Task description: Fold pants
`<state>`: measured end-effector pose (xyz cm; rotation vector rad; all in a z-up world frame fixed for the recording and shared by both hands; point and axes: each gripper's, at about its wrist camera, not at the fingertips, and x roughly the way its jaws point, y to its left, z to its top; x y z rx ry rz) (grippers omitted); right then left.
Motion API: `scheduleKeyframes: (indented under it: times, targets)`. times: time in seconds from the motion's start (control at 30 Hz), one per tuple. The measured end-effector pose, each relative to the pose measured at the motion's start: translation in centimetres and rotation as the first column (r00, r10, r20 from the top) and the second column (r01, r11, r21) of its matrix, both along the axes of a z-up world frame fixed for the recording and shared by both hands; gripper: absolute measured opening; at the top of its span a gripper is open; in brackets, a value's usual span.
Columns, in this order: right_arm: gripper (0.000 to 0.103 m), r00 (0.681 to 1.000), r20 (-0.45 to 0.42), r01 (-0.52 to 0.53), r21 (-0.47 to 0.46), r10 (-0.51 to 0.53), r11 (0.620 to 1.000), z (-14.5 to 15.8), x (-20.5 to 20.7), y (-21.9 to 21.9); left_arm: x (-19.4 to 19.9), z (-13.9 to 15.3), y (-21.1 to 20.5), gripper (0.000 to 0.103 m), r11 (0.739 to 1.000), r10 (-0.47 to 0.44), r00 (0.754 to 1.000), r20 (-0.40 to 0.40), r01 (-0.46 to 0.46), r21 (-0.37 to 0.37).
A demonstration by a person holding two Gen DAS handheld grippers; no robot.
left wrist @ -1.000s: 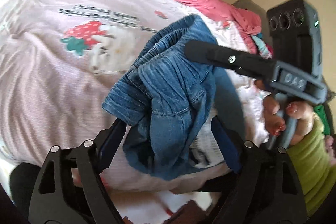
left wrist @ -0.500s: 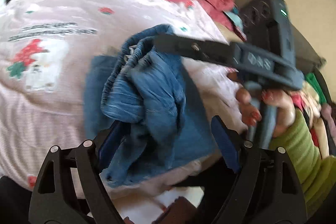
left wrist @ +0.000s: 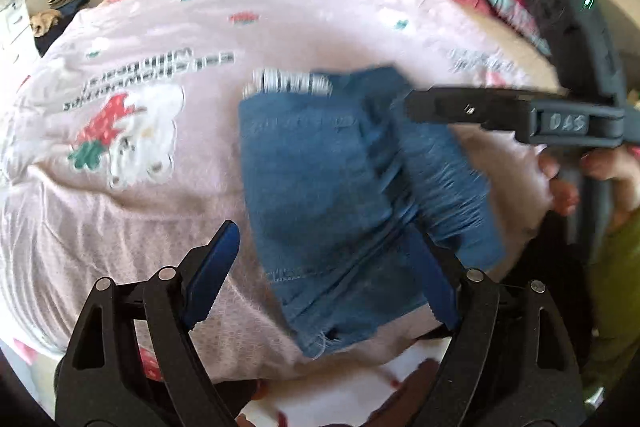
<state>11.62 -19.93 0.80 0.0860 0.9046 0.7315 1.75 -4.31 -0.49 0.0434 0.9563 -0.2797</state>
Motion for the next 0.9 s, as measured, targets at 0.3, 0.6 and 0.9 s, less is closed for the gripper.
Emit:
scheduleKeyframes:
  times: [0.3, 0.6, 0.9]
  targets:
    - [0.076, 0.993, -0.044, 0.108, -0.096, -0.113, 0.990, -3.3, -0.2, -1.4, 0.3, -1.5, 0.3, 0.077, 0.999, 0.008, 0.998, -0.055, -0.010, -0.031]
    - [0.087, 0.979, 0.107, 0.177, -0.017, -0.174, 0.984, 0.7, -3.8, -3.7, -1.3, 1.5, 0.9, 0.082, 0.999, 0.015, 1.000, 0.002, -0.014, -0.053]
    - [0.087, 0.963, 0.213, 0.178, -0.052, -0.163, 0.983, 1.5, -9.8, -4.7, -1.4, 2.4, 2.1, 0.088, 0.997, 0.037, 0.999, 0.017, -0.036, -0.072]
